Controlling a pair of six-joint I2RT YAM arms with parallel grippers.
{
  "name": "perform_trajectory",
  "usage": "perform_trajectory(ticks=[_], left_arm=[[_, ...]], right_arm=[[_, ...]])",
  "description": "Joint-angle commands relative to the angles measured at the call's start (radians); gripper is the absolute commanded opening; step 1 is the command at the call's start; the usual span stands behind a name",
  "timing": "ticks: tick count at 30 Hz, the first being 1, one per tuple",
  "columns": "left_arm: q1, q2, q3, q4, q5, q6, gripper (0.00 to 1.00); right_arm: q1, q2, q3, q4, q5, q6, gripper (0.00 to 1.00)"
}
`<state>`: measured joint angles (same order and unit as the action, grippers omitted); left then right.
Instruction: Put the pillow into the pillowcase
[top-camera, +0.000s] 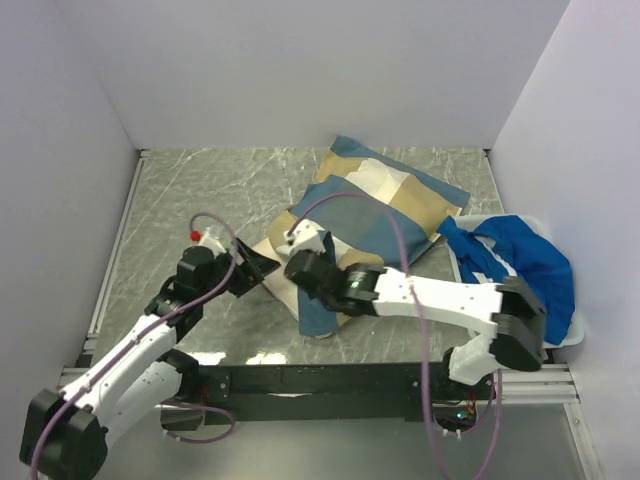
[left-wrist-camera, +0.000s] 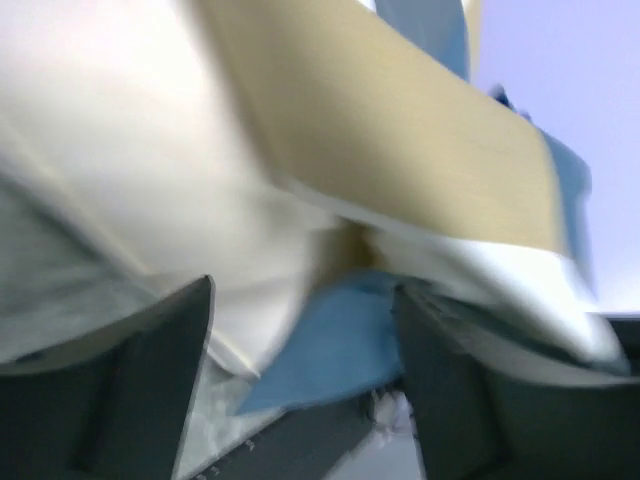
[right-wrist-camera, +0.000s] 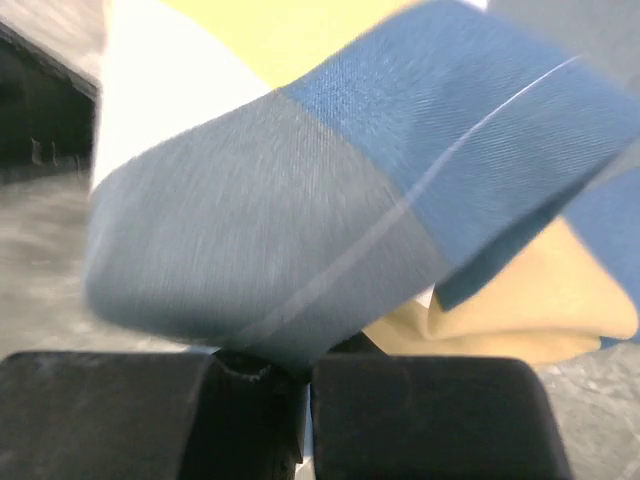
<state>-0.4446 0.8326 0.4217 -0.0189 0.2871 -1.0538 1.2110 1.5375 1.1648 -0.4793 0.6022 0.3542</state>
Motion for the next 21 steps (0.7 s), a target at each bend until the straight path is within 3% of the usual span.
perform_trajectory(ticks=[1,2,7,12,15,19,21], left_arm=[[0.060,-0.124,-0.056,-0.066,-0.135,-0.093,0.86],[0.060,-0.141,-0.104,-0.050,-0.132,-0.122,0.91],[0.052,-0.087,-0.201,0.161,-0.040,-0.150,0.94],[-0.017,0.075,-0.190,0.207,-0.123,-0.153,0.95],[-0.054,0.162,-0.228,0.345,-0.164,-0.198,1.00],[-0.072,0.321,-0.227,0.566,-0.224,-0.227,0.99],[-0.072,0.431,-0.201,0.710,-0.255,-0.226,0.91]], right_arm=[[-0.060,-0.177,0.055,0.002,-0.152,-0.017,0.00],[-0.074,-0.191,0.065,-0.002,-0.172,-0.024,0.00],[-0.080,-0.189,0.137,-0.058,-0.232,-0.049,0.00],[-0.080,-0.146,0.219,-0.088,-0.262,-0.055,0.00],[-0.080,-0.126,0.256,-0.097,-0.294,-0.055,0.00],[-0.079,-0.100,0.308,-0.102,-0.350,-0.044,0.00],[-0.071,-0.067,0.347,-0.116,-0.395,-0.043,0.00]])
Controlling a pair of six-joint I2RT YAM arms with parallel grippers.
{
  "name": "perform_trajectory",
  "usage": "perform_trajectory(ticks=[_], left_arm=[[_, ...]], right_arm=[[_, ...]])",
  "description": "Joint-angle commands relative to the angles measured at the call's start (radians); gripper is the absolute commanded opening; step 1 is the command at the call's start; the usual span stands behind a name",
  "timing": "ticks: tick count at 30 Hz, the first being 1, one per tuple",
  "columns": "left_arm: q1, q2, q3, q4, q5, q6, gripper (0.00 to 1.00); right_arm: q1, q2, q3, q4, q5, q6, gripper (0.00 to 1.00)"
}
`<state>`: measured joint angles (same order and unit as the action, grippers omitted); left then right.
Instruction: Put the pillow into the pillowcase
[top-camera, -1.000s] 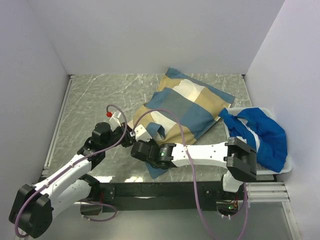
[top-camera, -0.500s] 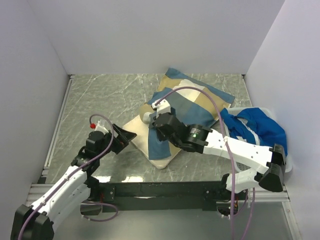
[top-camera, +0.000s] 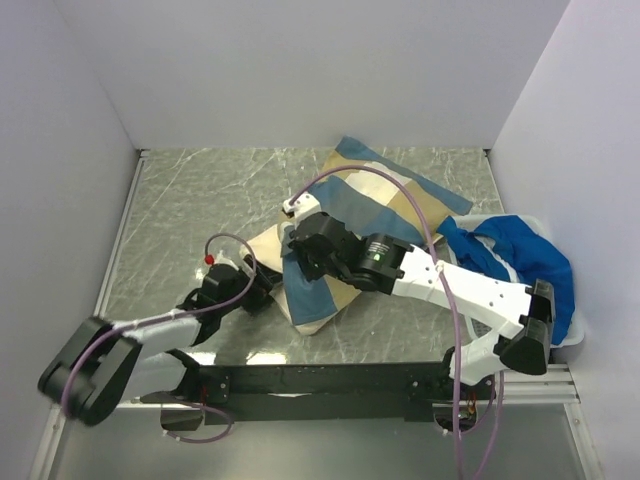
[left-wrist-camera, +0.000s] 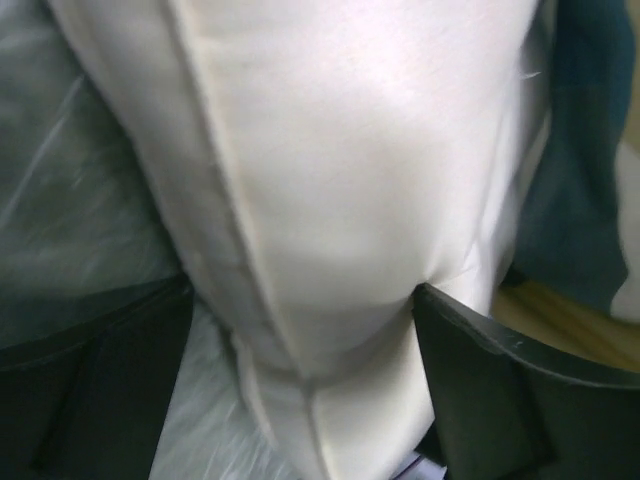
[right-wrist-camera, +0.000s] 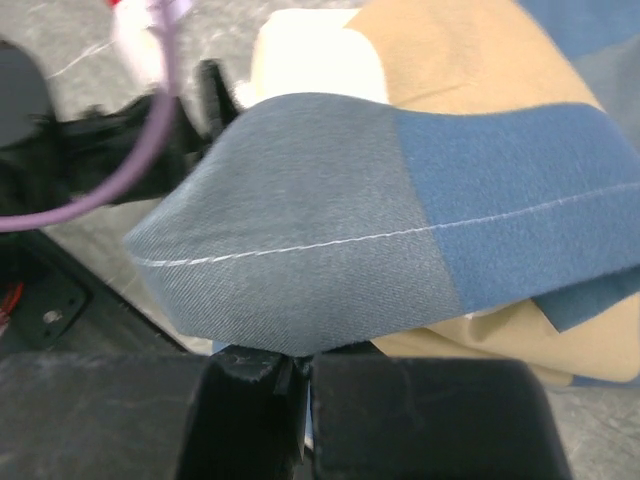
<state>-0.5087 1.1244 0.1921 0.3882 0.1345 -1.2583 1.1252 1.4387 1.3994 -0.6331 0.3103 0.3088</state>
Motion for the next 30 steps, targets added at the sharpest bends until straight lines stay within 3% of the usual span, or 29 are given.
perform_trajectory(ticks=[1,2,3,5,11,13,15,17,22,25,27,30], left_arm=[[-0.007,0.175,0.080,0.361,-0.096,0.006,0.80],[-0.002,0.208,0.120,0.391,-0.085,0.017,0.44],[0.005,0.239,0.169,0.368,-0.060,0.026,0.27],[0.021,0.227,0.335,0.287,-0.055,0.060,0.01],[0.036,0.020,0.812,-0.302,-0.315,0.261,0.01],[0.041,-0.026,0.982,-0.484,-0.384,0.330,0.01],[0.042,-0.058,1.062,-0.537,-0.461,0.384,0.01],[0.044,-0.051,1.177,-0.609,-0.455,0.460,0.01],[0.044,0.152,1.463,-0.802,-0.397,0.496,0.01],[0.044,0.227,1.484,-0.802,-0.352,0.482,0.01],[0.042,0.289,1.501,-0.802,-0.334,0.481,0.01],[0.042,0.412,1.599,-0.854,-0.313,0.481,0.12]], right_arm=[[0.021,0.049,0.143,0.027,-0.109,0.003,0.00],[0.037,0.072,0.239,-0.017,-0.108,-0.010,0.00],[0.042,0.124,0.300,-0.049,-0.103,-0.016,0.00],[0.047,0.176,0.507,-0.158,-0.094,-0.046,0.00],[0.021,0.281,0.961,-0.277,-0.112,-0.089,0.00],[0.015,0.276,1.001,-0.254,-0.087,-0.096,0.00],[-0.010,0.211,0.952,-0.171,-0.072,-0.071,0.00],[-0.034,0.151,0.860,-0.055,-0.162,-0.028,0.00],[0.002,0.060,0.859,0.038,-0.260,0.012,0.00],[-0.021,0.005,0.849,0.061,-0.206,0.004,0.00],[-0.100,0.000,0.875,0.040,-0.281,0.022,0.00],[-0.188,0.023,0.918,0.006,-0.355,0.049,0.00]])
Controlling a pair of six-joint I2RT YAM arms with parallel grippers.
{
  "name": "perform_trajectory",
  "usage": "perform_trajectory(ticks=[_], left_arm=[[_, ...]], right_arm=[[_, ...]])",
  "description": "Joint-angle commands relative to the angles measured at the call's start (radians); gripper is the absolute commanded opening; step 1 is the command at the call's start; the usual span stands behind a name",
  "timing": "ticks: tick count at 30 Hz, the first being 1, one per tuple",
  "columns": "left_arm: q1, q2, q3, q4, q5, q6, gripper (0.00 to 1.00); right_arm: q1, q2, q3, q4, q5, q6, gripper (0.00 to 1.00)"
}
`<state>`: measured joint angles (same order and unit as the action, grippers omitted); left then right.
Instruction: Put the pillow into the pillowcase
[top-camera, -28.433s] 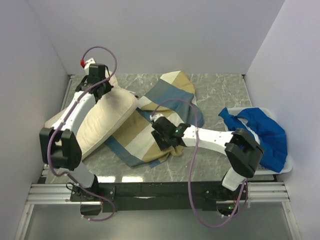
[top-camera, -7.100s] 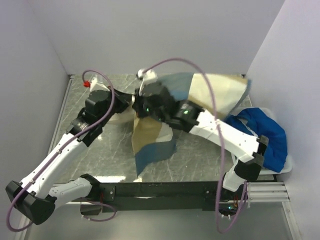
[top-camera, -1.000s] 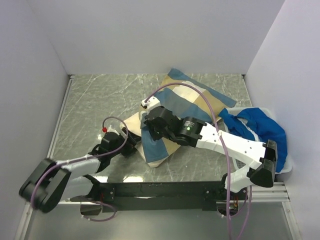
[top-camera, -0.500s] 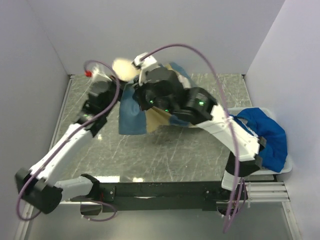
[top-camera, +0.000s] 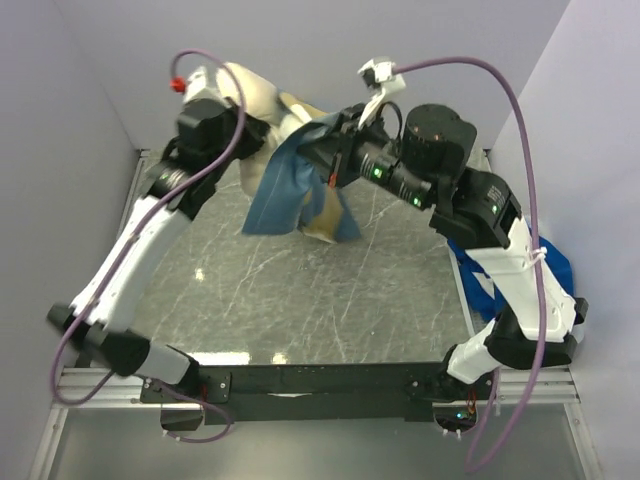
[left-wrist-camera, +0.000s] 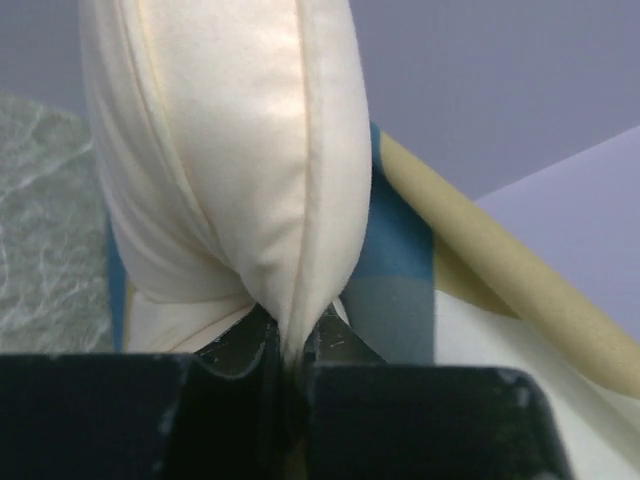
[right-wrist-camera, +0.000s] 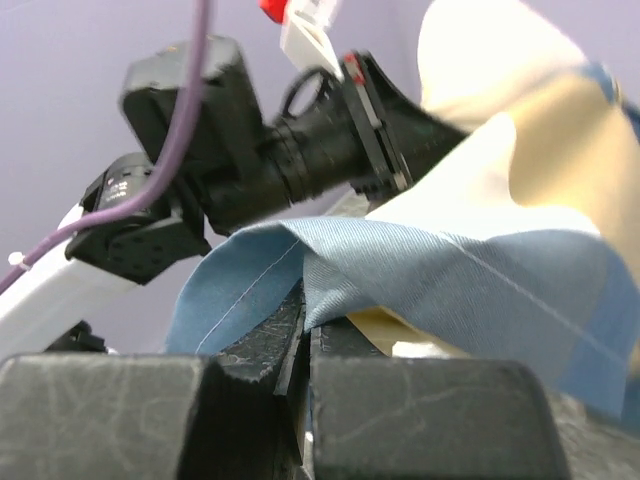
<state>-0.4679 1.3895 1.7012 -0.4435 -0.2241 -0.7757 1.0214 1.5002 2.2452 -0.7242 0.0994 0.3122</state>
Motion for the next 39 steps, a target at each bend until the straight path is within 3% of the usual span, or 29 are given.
perform_trajectory(ticks=[1,5,7,8,12,16,21,26,29,32,39], left_arm=[[0.003,0.170,0.124,-0.044,0.075,-0.004,0.14],[0.002,0.201,0.062,0.023,0.138,-0.010,0.51],[0.003,0.212,0.046,0.040,0.152,-0.002,0.58],[0.002,0.221,0.052,0.034,0.167,0.004,0.67],[0.014,0.217,0.034,0.064,0.189,0.015,0.80],[0.098,0.135,-0.090,0.132,0.235,-0.046,0.89],[0.271,-0.027,-0.320,0.219,0.295,-0.152,0.84],[0.325,-0.168,-0.521,0.290,0.265,-0.253,0.80],[0.339,-0.175,-0.621,0.370,0.351,-0.309,0.69],[0.304,-0.140,-0.712,0.489,0.433,-0.372,0.61],[0.050,-0.001,-0.696,0.601,0.399,-0.489,0.66]], right_arm=[[-0.098,-0.037,0.064,0.091,-0.171,0.042,0.00],[-0.210,-0.078,-0.048,0.169,-0.331,0.103,0.00],[-0.271,-0.072,-0.036,0.177,-0.386,0.143,0.00],[-0.283,-0.060,-0.023,0.169,-0.420,0.148,0.00],[-0.329,-0.069,-0.002,0.170,-0.435,0.162,0.00],[-0.403,-0.109,-0.001,0.151,-0.429,0.160,0.00],[-0.573,-0.193,-0.059,0.161,-0.507,0.186,0.00],[-0.636,-0.230,-0.108,0.154,-0.538,0.186,0.00],[-0.659,-0.244,-0.122,0.155,-0.553,0.192,0.00],[-0.676,-0.264,-0.128,0.146,-0.553,0.188,0.00],[-0.712,-0.310,-0.199,0.138,-0.561,0.177,0.00]])
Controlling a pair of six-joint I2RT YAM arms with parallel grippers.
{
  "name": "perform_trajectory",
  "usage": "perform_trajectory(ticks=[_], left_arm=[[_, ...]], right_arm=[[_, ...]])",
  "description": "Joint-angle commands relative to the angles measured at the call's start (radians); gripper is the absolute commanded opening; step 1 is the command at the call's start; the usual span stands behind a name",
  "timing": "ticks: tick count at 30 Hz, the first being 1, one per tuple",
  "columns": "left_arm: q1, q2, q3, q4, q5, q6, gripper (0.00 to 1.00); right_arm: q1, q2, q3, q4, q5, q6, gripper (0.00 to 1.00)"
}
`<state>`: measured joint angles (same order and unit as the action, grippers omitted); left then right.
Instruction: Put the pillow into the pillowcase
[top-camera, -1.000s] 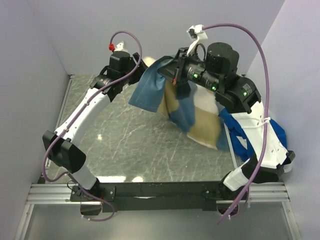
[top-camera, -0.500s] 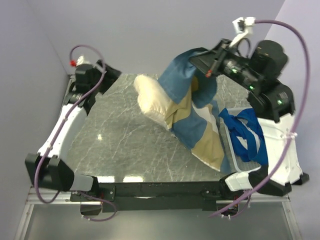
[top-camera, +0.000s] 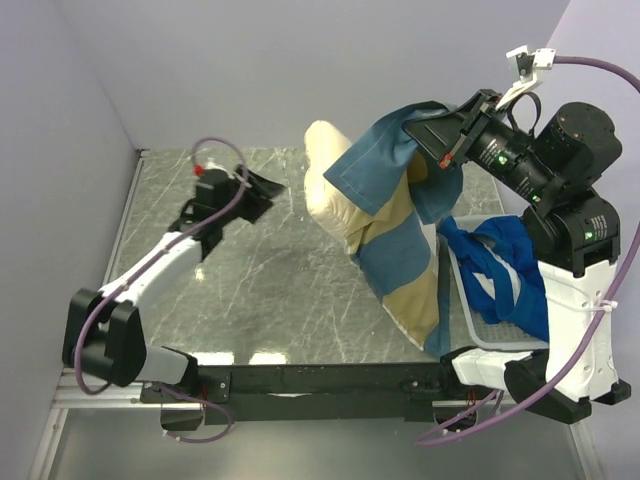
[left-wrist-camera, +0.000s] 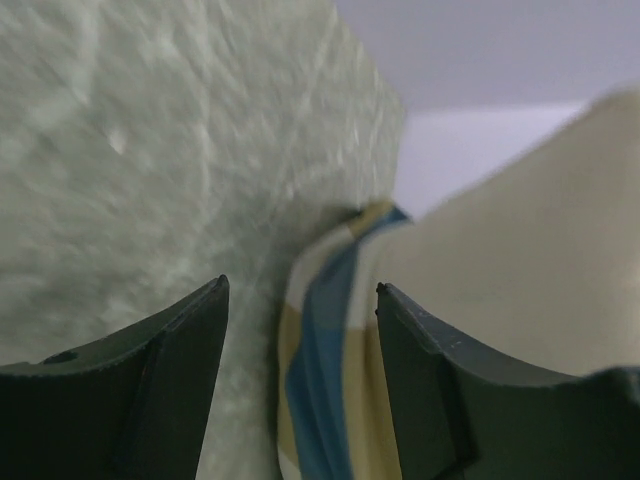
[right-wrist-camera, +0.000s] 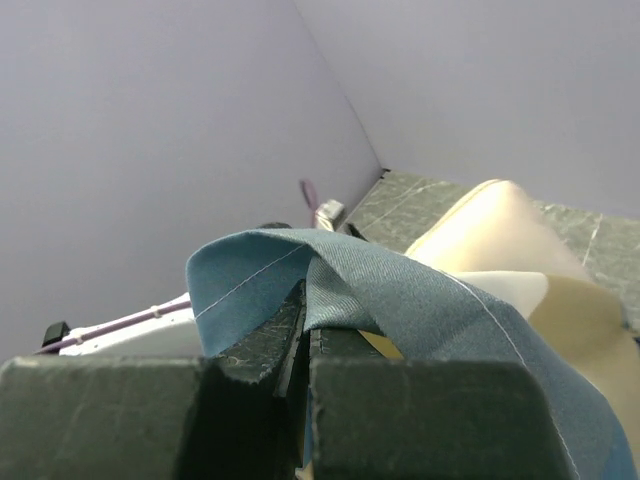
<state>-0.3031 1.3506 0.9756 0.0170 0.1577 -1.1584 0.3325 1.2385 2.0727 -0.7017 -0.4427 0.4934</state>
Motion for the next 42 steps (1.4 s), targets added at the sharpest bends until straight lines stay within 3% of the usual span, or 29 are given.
perform_trajectory(ticks=[1,6,15,30,42], left_arm=[[-0.134,0.044,0.022,0.155,0.005,-0.136,0.67],[-0.226,0.116,-0.035,0.322,0.011,-0.303,0.64],[-0.358,0.212,-0.072,0.448,-0.015,-0.434,0.56],[-0.421,0.343,-0.011,0.610,0.029,-0.494,0.52],[-0.473,0.420,0.103,0.589,0.059,-0.458,0.40]], right_arm=[[-0.029,-0.057,-0.036,0.117,-0.021,-0.006,0.00],[-0.068,-0.079,-0.066,0.114,-0.034,0.000,0.00],[-0.092,-0.079,-0.045,0.096,-0.042,0.010,0.00],[-0.101,-0.082,-0.056,0.084,-0.053,0.020,0.00],[-0.102,-0.079,-0.053,0.079,-0.059,0.017,0.00]])
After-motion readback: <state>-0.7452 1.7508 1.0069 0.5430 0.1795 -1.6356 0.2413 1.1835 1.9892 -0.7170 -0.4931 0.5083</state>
